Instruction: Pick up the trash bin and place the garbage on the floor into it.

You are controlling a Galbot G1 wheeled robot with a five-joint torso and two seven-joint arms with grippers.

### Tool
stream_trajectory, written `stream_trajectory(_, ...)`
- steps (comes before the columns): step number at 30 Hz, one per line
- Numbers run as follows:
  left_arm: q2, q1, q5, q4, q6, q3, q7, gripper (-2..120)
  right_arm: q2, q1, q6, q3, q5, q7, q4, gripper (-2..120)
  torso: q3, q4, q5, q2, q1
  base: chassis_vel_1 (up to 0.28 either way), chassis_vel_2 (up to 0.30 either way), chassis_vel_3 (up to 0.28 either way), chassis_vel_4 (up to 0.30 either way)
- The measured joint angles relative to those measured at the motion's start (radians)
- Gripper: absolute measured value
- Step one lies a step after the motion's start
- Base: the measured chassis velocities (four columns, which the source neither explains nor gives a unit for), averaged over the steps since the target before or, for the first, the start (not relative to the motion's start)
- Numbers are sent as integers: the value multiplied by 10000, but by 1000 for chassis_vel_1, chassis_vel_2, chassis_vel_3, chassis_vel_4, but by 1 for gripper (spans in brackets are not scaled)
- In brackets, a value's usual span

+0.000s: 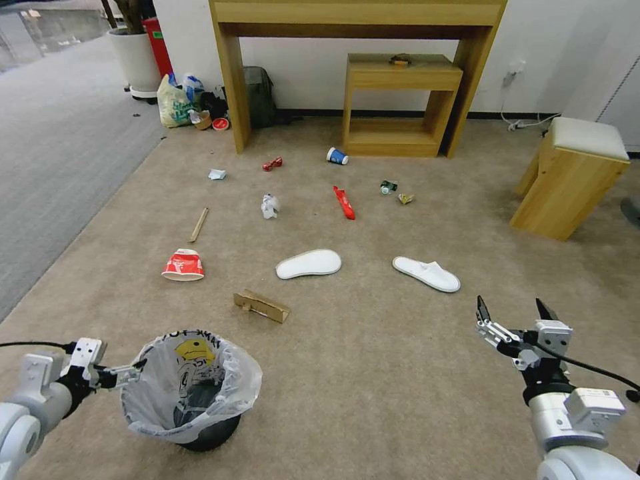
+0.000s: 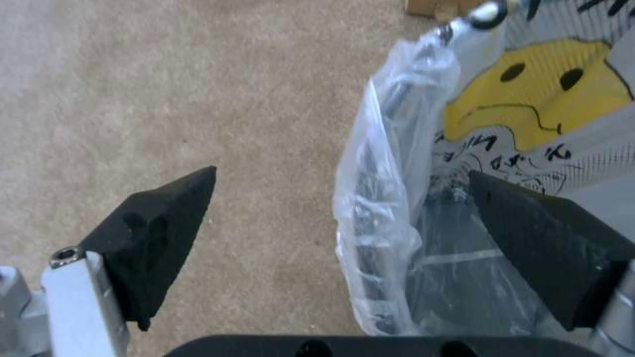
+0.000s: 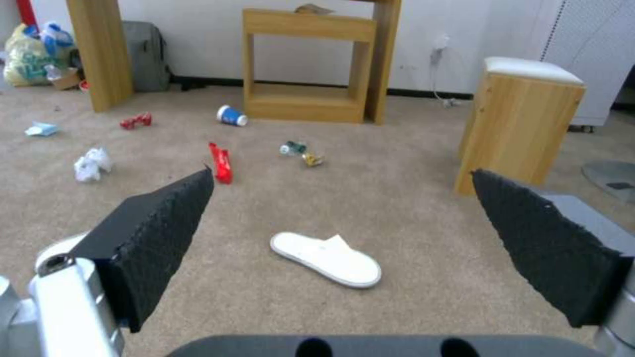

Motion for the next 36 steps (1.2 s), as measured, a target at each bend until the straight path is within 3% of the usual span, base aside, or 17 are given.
stream_trajectory(19, -252, -53, -238, 501, -18, 411, -180, 99, 120, -47, 151, -23, 27, 32, -200, 100, 0, 0, 0, 0, 0, 0, 0, 0, 0)
stream_trajectory(24, -284, -75, -214, 535, -21, 467, -145, 88, 147, -73, 218, -11, 8, 36, -228, 100, 0, -1, 0, 0, 0, 0, 0, 0, 0)
stream_trajectory(36, -492, -223, 52, 701, -24, 651, 250, 39, 189, -74, 313, 48, -38, 99, -269, 100, 0, 0, 0, 0, 0, 0, 0, 0, 0)
